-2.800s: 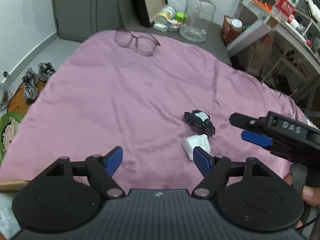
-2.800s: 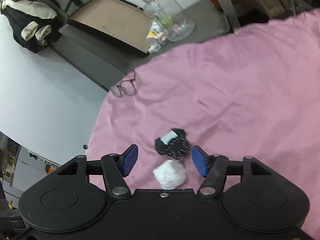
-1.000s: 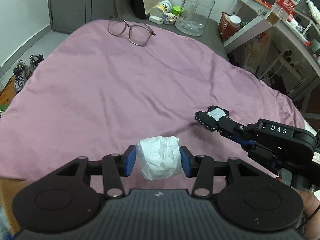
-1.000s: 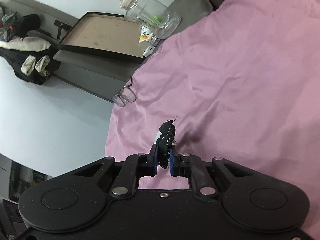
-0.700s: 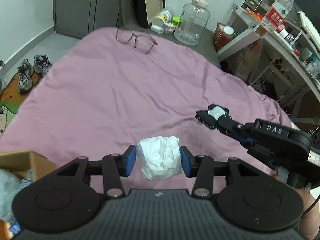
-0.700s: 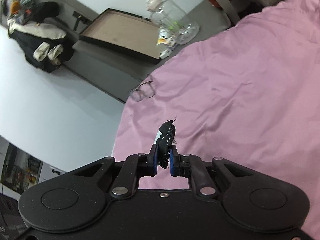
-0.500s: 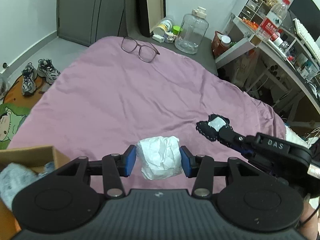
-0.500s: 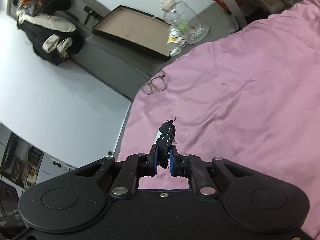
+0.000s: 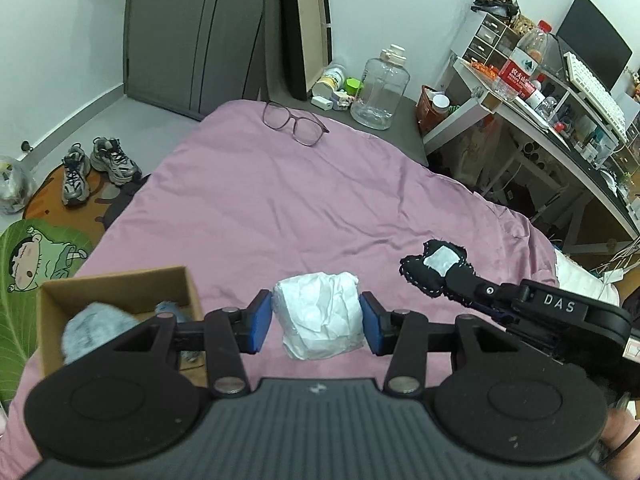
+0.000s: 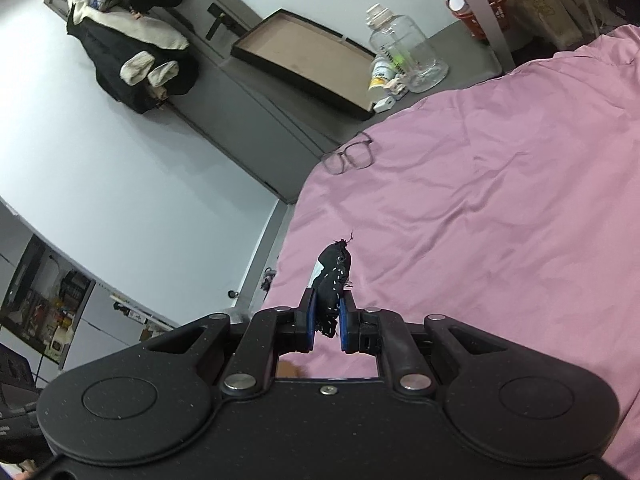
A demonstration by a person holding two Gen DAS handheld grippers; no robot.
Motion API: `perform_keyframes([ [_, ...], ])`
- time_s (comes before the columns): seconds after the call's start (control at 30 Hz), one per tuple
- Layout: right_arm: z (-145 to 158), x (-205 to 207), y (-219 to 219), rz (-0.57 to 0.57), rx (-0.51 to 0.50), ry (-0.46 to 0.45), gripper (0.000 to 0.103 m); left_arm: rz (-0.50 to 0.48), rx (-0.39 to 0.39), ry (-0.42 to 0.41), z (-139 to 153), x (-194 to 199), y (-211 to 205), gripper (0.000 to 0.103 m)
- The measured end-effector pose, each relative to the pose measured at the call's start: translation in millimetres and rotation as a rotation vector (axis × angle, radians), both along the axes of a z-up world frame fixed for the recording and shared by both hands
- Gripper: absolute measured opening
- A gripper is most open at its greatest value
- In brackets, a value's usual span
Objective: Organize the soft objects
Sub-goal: 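Carry the white bundle and black plush with both grippers over the box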
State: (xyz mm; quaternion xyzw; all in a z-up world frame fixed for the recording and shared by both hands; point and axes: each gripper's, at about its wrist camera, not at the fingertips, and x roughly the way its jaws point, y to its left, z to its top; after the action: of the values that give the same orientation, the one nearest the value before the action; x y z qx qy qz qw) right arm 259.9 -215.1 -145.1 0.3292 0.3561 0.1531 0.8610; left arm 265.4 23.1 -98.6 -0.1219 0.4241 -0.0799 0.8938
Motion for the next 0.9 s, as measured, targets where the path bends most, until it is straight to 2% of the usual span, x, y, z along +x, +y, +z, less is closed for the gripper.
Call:
perform_keyframes([
  [0.2, 14.0, -15.5, 24.4, 0.040, -0.008, -0.003, 0.012, 0.025, 0.012, -0.017, 2.7, -21.2, 20.7, 0.046],
  [0.6, 29.3, -36.6, 82.6, 0.131, -0.069, -0.024, 0.012, 0.069, -0.028, 0.000, -11.6, -51.5, 68.4, 0.046],
  [0.8, 33.2, -48.8, 107.0, 0.164, -0.099, -0.038, 0.012, 0.092, -0.078, 0.034, -28.6, -61.0, 89.1, 0.046],
  [0.9, 33.8, -54.1, 116.5, 0.179, -0.114, -0.039, 0.012, 0.103, -0.131, 0.067, -39.4, -63.4, 97.0, 0.046],
])
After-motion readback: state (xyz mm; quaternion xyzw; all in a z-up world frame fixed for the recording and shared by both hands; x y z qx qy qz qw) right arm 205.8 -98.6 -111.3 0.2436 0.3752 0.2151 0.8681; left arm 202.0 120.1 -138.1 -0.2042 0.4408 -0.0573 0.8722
